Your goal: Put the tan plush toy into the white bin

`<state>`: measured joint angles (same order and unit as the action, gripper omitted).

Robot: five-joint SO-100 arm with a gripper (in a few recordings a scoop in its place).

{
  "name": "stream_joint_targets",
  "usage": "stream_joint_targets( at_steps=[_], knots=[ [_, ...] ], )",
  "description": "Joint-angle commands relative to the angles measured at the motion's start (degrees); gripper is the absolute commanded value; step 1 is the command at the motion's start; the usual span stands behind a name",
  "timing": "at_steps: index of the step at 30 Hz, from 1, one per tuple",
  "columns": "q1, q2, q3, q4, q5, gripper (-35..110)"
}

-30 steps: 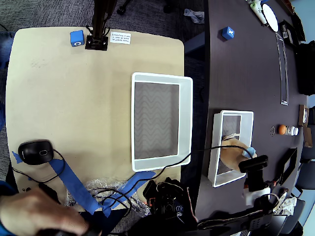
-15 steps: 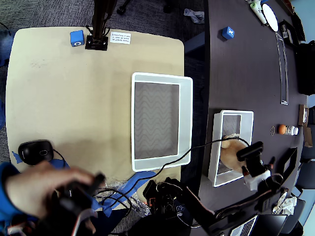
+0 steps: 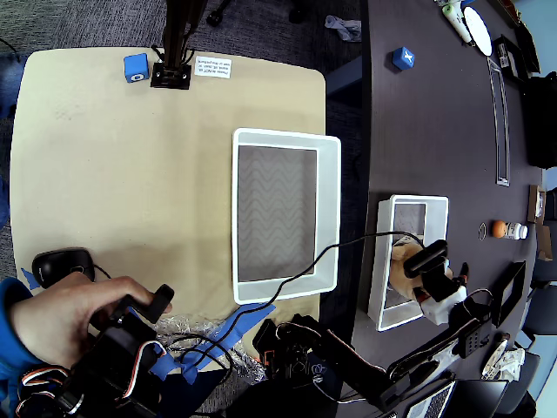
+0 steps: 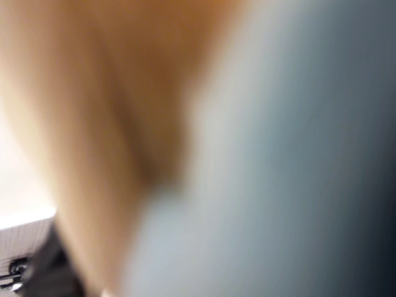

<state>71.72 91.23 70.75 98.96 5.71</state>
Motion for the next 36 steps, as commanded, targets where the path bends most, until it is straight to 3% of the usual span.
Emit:
stream_joint_targets(
  at_steps=[1,6,25,36],
  knots=[
    [0.0,2.46,1.05,0.26,0.35,67],
    [0.44,3.08,1.85,0.26,0.53,59],
    [0.79,7.03,2.02,0.35,0.09,6],
    [0.44,8.35,0.97,0.62,0.7,0]
  ],
)
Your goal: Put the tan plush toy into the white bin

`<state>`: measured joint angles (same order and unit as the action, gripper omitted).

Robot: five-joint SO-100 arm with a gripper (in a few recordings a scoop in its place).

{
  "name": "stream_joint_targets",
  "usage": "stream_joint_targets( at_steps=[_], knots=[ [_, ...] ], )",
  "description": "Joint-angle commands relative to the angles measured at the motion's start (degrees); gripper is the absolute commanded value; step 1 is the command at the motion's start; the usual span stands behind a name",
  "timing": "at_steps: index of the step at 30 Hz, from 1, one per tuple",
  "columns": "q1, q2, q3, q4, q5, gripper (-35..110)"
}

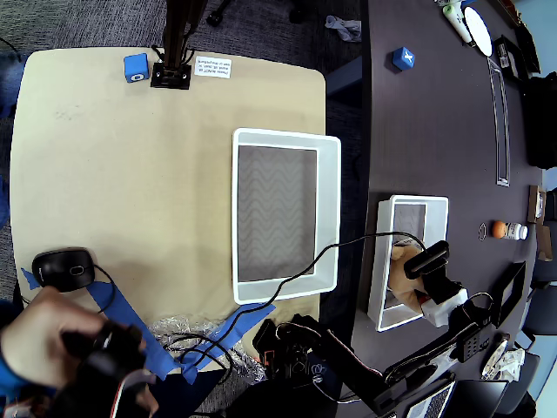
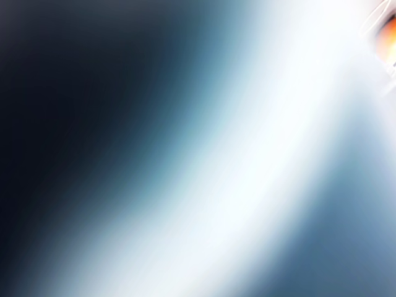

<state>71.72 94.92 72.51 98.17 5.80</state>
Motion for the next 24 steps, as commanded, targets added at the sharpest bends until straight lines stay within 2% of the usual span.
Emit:
stream_joint_targets(
  at_steps=[1,9,14,24],
  knots=[
    [0.62,5.71,-1.23,1.32,0.62,0],
    [-0.79,17.05,-8.53,1.41,0.26,0],
    [-6.68,24.43,-10.28,1.41,-0.09,0],
    [-32.43,34.98,-9.49,1.41,-0.79,0]
  ],
)
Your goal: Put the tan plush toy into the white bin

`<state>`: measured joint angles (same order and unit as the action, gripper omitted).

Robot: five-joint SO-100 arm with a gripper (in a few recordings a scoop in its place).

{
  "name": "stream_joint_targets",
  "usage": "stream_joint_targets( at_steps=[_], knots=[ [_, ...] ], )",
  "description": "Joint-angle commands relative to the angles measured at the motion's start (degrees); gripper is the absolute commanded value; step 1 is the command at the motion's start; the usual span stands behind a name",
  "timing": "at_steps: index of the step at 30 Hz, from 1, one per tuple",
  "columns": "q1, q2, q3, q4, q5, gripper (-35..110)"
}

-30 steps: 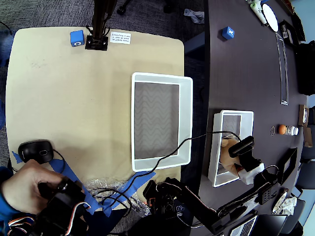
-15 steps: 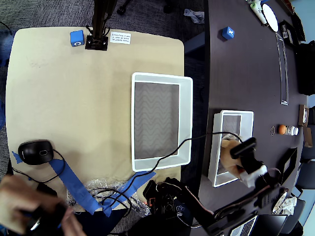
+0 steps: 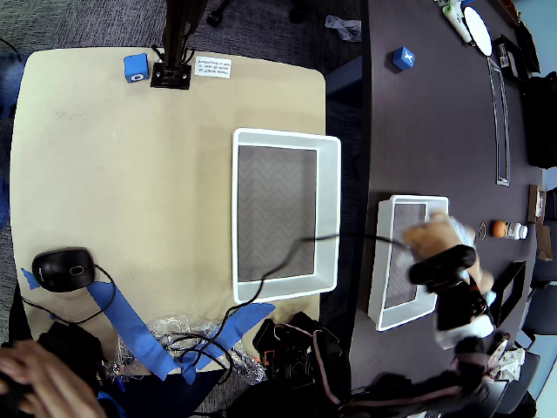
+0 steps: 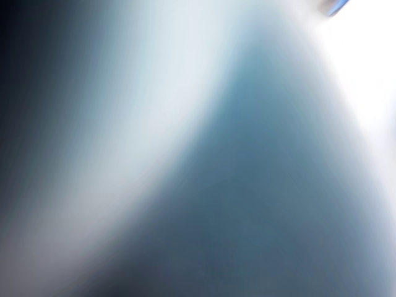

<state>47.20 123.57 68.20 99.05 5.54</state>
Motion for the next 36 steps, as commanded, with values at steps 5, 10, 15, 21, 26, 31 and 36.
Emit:
stream_joint_targets(
  at_steps=[5,10,15,21,26,31,36],
  knots=[
    [-20.21,8.53,-1.14,0.53,-6.5,0],
    [-30.32,8.53,5.98,0.44,-10.02,0],
    [-33.93,8.88,12.22,0.26,-10.9,0],
    [-34.63,8.7,19.78,0.18,-10.28,0],
    [-34.72,8.53,26.02,0.0,-10.2,0],
    [-34.8,8.79,30.76,-3.78,-10.2,0],
    [-36.65,9.14,37.18,-6.68,-10.2,0]
  ],
)
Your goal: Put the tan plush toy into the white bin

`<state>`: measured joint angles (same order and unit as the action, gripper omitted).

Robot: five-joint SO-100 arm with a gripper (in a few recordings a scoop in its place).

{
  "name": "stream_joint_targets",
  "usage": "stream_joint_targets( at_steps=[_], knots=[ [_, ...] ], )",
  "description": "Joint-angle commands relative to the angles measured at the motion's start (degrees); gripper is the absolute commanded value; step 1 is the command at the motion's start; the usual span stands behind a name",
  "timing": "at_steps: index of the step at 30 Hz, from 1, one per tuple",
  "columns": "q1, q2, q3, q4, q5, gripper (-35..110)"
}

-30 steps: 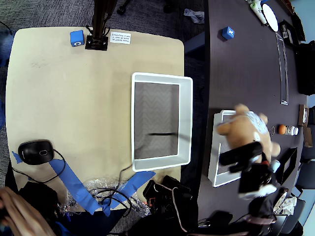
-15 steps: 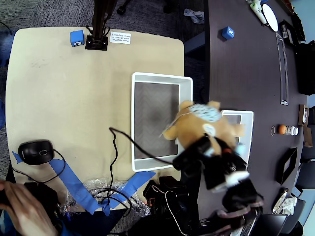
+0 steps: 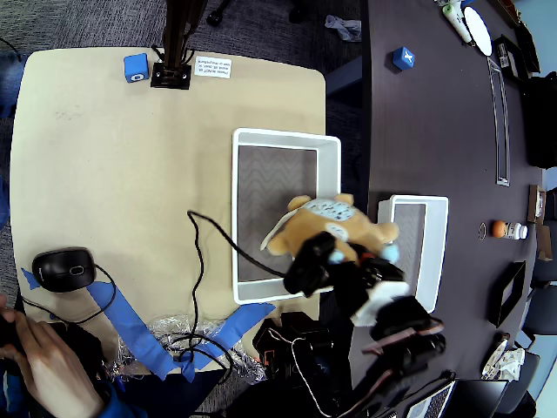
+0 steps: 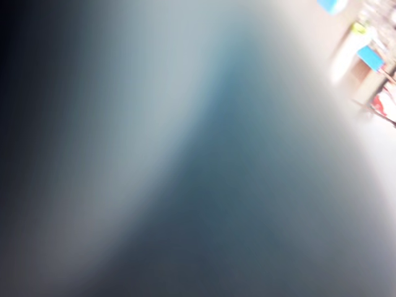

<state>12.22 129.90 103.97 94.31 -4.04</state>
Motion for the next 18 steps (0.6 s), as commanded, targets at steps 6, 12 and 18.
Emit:
stream_joint_targets(
  at_steps=[6,12,18],
  knots=[
    [-7.03,2.64,3.87,-3.96,-1.05,0],
    [-9.84,2.37,4.48,-4.75,-1.23,0],
    [-10.9,2.02,4.83,-4.75,-1.32,0]
  ],
)
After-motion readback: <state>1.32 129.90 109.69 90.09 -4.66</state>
